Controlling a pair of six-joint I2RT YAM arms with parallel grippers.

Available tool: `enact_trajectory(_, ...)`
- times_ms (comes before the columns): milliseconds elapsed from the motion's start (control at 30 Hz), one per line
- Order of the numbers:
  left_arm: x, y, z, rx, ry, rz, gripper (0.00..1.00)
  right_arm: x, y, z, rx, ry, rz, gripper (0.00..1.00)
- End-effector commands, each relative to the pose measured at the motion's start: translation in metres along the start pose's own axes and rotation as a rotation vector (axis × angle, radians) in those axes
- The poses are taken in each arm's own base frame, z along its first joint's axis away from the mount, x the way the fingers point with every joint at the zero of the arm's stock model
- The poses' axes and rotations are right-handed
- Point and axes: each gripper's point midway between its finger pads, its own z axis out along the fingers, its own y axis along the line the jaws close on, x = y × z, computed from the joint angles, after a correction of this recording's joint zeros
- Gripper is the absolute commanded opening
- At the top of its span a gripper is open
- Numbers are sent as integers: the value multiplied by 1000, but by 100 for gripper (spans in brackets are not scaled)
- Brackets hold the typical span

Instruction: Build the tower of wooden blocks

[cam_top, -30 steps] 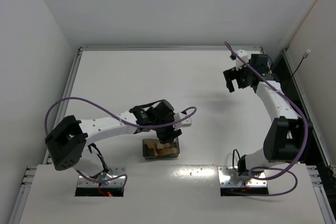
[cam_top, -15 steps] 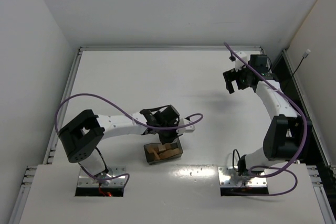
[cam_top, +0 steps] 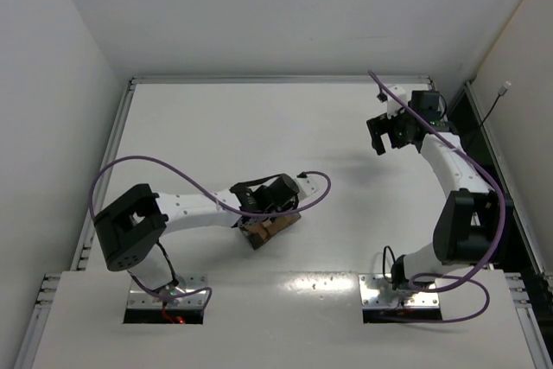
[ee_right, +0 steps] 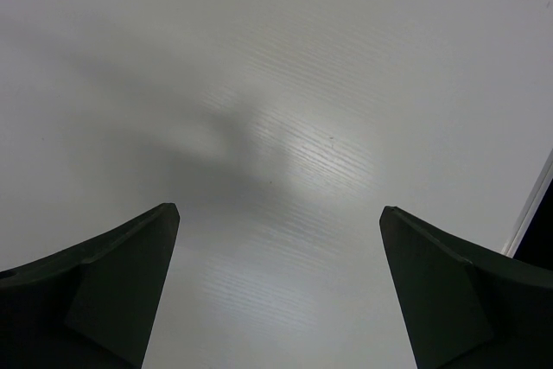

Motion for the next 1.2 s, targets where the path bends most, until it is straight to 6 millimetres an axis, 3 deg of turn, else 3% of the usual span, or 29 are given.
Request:
enact_trajectory(0,-18,55,-7,-344,-72,-68,0,-8,1,0,-10,-42,-3,100)
enact_trajectory(200,-34,74,-2,-460,-56,5,0,-5,1,0,-1,-39,-3,100)
enact_trajectory(433,-48,111,14,-590,-16,35,0,1,5,0,-6,-30,9,100)
enact_trajectory(567,-57,141,13,-725,6,34,0,6,5,-1,7,-32,7,100)
enact_trajectory(867,-44,177,11,-899,107,29,0,11,0,-2,58,-36,22,100)
enact_trajectory(1000,-30,184,6,-1005,167,92,0,12,-11,-5,130,-41,50,100)
enact_trajectory(1167,-30,188,9,-1084,221,166,0,13,-23,-11,183,-42,80,100)
